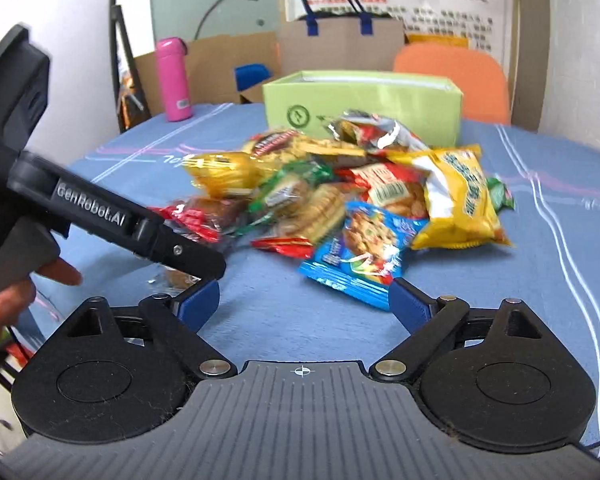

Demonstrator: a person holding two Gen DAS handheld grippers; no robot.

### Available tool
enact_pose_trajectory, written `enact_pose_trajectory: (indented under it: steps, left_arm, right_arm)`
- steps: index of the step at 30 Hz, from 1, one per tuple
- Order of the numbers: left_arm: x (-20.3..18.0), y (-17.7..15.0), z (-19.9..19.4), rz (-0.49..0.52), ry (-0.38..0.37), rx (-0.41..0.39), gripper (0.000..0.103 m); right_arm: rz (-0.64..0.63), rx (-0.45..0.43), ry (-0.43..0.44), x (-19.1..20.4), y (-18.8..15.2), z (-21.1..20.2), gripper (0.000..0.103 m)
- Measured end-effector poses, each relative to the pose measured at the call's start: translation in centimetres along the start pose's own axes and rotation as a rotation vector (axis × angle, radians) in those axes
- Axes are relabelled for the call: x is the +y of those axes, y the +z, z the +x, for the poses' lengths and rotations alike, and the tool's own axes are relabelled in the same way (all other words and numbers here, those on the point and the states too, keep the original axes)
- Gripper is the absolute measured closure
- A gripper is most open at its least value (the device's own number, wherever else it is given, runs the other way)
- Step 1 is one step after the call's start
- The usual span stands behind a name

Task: Organize snacks
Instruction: 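Grasp the round cookie packet with left tool while right tool grasps blue packet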

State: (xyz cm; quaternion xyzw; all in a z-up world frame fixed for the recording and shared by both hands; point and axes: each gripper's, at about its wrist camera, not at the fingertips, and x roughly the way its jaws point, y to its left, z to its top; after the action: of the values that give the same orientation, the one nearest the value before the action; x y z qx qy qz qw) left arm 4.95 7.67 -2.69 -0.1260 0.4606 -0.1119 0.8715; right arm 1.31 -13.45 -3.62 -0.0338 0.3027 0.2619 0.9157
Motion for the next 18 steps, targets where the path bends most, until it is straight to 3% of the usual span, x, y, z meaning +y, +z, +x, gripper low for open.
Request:
enact_pose_trajectory:
  steps: [4, 8, 12, 15, 18]
  left_arm:
    - [-0.2, 0.3, -0.4, 0.009, 0.002, 0.017, 0.016]
    - [-0.6, 0.3, 0.1, -0.019, 0.031, 0.01, 0.021]
    - [-0.6, 0.0, 0.0, -0.05, 0.045, -0.006, 0.027]
    - [0.4, -0.4, -0.7, -0.083, 0.011, -0.02, 0.027]
    - [0.2, -0.3, -0.5, -0.075, 0.018, -0.016, 0.027]
  right_arm:
    - [-0.049, -0.006, 0.087, 1.1, -0.7, -0.2, 0.024]
    - [0.008, -0.034, -0.036, -1.5, 0.8, 0.1, 0.024]
    - [0.121, 0.018, -0.081, -3.8, 2.1, 3.3, 0.026]
    - [0.185, 0.019, -0.065, -4.4, 1.8, 4.1, 0.029]
    - [0.149, 0.023, -0.091, -3.9, 2.4, 4.9, 0.027]
